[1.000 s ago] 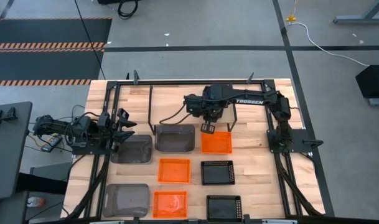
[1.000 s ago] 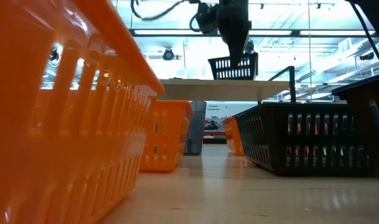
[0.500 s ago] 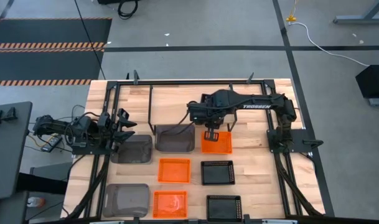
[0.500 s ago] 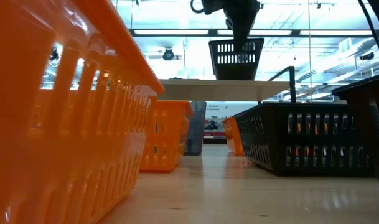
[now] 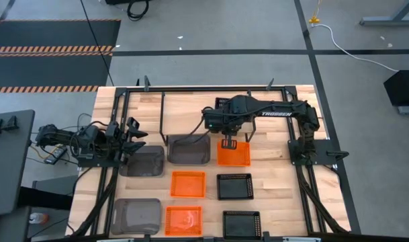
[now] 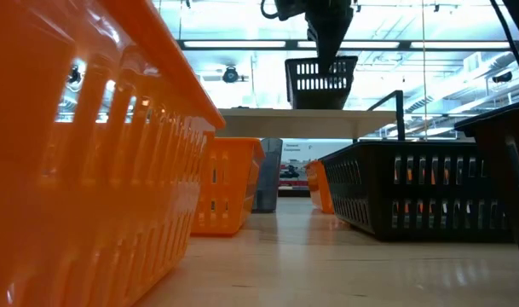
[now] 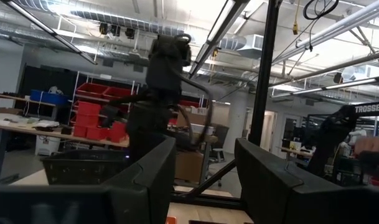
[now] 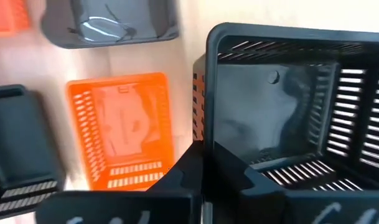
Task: Stack baskets on shelf by color
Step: Put the top black bin on the shelf
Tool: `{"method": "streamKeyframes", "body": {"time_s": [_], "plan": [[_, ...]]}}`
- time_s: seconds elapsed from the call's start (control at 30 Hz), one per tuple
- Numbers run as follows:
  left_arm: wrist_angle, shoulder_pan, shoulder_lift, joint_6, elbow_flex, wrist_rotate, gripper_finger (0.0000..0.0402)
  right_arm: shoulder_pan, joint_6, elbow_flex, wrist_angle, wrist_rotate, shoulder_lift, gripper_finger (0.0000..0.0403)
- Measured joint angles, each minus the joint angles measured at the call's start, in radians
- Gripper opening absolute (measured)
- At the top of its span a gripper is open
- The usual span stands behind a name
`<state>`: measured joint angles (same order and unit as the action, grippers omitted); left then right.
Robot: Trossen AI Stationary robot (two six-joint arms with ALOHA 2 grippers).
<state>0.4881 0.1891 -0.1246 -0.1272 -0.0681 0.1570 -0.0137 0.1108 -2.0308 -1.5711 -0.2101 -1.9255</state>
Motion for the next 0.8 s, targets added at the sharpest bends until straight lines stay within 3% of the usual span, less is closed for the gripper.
{"method": "streamKeyframes", "body": {"time_s": [0.2, 0.4, 0.53, 0.8], "plan": [[0.000, 0.000, 0.000, 0.000, 0.000, 0.000, 0.0172, -0.066, 0.059, 0.000, 0.000, 0.000, 0.001, 0.0016], [0.000, 0.000, 0.000, 0.005, 0.000, 0.000, 0.0172, -0.097, 0.225, 0.000, 0.000, 0.077, 0.001, 0.0022], [0.000, 0.000, 0.000, 0.002, 0.000, 0.000, 0.0172, -0.095, 0.189, 0.000, 0.000, 0.081, 0.001, 0.0033], [-0.001, 0.000, 0.000, 0.000, 0.000, 0.000, 0.0172, -0.039, 0.086, 0.011, 0.002, 0.098, 0.023, 0.0015]]}}
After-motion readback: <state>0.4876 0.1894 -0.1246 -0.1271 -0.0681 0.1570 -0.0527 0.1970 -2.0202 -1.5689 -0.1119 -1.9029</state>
